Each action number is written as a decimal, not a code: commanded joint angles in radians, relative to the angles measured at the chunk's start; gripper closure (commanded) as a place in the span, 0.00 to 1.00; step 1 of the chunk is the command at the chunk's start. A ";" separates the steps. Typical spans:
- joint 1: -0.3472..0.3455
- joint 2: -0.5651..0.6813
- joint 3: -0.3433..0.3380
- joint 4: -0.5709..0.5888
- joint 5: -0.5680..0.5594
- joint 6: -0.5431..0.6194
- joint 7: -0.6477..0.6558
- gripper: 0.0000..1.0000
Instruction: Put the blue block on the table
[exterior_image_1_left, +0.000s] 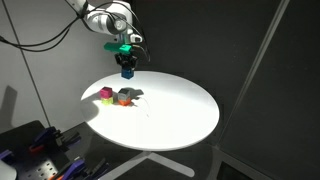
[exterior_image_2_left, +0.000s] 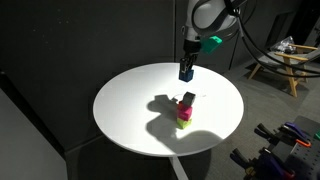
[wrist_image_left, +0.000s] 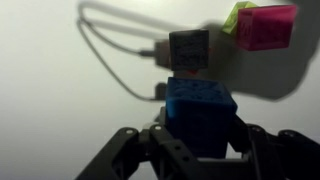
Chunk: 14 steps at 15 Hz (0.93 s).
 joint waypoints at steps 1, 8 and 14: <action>-0.014 -0.090 -0.010 -0.036 -0.021 -0.048 0.043 0.71; -0.044 -0.238 -0.028 -0.183 -0.015 -0.043 0.047 0.71; -0.070 -0.325 -0.051 -0.308 -0.029 -0.011 0.062 0.71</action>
